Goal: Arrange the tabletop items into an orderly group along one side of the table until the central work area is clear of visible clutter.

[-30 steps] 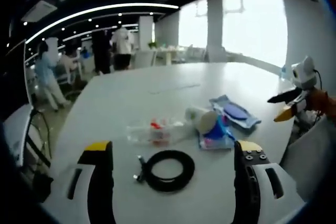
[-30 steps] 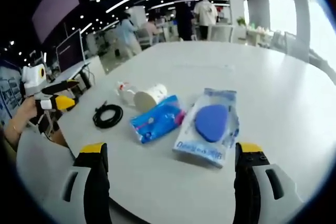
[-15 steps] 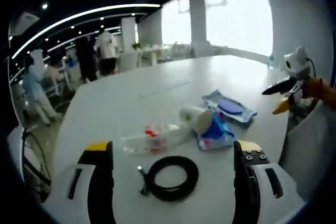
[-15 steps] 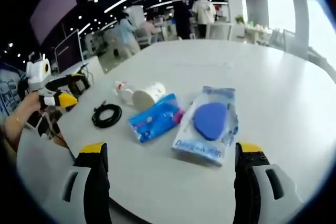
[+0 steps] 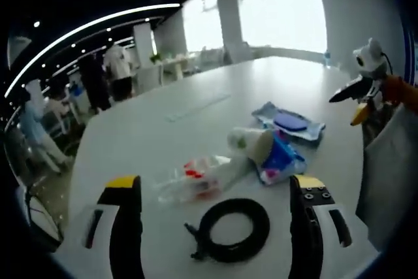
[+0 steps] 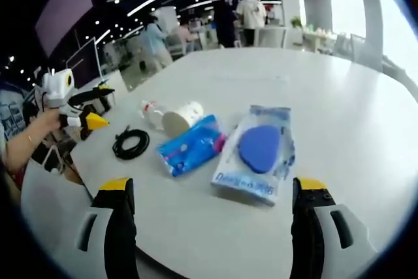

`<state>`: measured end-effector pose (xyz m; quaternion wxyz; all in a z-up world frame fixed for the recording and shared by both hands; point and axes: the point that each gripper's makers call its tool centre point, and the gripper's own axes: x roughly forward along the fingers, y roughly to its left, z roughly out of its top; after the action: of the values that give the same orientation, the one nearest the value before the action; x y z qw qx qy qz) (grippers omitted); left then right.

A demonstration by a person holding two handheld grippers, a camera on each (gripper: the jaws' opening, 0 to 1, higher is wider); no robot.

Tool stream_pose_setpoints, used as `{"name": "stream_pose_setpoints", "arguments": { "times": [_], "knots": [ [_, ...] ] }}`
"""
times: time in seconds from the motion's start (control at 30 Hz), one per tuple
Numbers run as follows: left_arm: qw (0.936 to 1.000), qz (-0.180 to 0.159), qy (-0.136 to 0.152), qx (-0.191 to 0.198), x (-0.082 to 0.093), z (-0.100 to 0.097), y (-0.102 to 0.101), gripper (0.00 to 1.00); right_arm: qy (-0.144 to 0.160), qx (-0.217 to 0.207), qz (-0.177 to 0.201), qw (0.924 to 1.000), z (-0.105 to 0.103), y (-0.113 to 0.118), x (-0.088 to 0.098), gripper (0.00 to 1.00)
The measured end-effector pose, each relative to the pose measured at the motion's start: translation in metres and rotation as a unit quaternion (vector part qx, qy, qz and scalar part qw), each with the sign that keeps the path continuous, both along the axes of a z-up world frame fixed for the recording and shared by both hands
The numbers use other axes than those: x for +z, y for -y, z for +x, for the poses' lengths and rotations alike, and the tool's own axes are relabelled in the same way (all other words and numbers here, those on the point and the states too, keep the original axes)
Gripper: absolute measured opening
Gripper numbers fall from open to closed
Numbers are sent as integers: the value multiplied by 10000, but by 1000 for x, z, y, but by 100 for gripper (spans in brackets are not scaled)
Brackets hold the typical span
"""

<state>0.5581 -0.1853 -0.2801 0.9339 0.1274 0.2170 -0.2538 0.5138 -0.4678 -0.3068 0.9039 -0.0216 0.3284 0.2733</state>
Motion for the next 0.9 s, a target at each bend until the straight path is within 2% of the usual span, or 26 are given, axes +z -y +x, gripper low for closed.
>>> {"name": "stream_pose_setpoints", "arguments": {
  "times": [0.17, 0.3, 0.5, 0.7, 0.9],
  "knots": [
    [9995, 196, -20, -239, -4, 10, 4, 91, -34, -22, -22, 10000, 0, 1, -2, 100],
    [9993, 107, -172, -328, -7, 16, 8, 92, -7, -56, 43, 10000, 1, 1, 0, 100],
    [9981, 302, -196, -491, -12, 28, 9, 92, -44, -77, 22, 10000, 1, 2, -1, 100],
    [9979, 199, -313, -540, -18, 37, 9, 91, -60, -58, 11, 10000, 1, 1, -2, 100],
    [9959, 401, -434, -692, -27, 45, 7, 91, -71, -88, 6, 9999, 1, 3, -2, 100]
  ]
}}
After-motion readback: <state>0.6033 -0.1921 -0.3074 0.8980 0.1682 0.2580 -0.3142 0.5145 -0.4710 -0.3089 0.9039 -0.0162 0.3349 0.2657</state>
